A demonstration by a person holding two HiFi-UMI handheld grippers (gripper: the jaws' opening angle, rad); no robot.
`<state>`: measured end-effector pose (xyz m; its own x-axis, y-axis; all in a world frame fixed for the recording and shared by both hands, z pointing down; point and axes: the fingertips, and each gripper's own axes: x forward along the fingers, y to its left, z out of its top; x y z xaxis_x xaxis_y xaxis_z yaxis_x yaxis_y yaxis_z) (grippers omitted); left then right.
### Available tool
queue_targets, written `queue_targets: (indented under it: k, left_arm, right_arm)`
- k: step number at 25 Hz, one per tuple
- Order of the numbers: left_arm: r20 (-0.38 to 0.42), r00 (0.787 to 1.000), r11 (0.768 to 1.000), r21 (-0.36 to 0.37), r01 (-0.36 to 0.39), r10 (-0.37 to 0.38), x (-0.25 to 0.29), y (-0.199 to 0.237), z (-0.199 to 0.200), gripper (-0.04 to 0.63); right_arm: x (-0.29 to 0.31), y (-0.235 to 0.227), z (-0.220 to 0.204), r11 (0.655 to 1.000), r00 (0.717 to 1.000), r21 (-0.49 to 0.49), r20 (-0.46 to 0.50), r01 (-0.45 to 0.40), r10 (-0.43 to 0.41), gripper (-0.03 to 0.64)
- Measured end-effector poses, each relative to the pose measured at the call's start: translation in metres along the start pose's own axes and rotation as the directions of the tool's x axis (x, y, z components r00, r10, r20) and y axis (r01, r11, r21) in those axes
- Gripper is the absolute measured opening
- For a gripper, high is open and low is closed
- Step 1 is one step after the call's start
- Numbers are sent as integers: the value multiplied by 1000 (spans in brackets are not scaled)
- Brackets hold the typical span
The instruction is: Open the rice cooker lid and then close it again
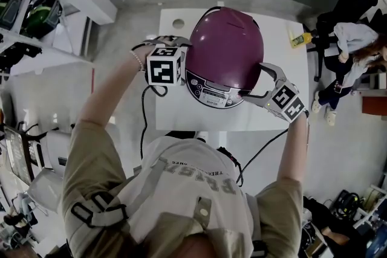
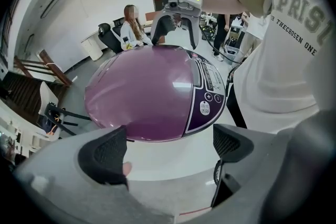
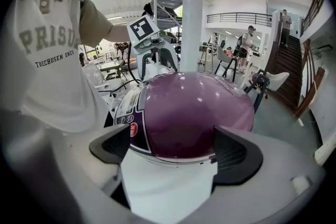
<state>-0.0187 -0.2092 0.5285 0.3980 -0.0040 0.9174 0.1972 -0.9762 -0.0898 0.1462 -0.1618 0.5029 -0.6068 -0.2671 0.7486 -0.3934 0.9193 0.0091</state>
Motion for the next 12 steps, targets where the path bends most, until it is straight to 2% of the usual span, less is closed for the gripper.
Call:
queue_targets:
  k: [5, 12]
  left_arm:
    - [-77, 997, 998, 63, -2, 6, 3, 0, -7, 525]
    - [-152, 988, 991, 132, -11, 31, 8, 1, -11, 525]
  right_arm:
    - [3, 3, -3, 999, 997, -35, -67, -30, 28, 465]
    - [3, 3, -7, 998, 994, -41, -101, -54, 50, 465]
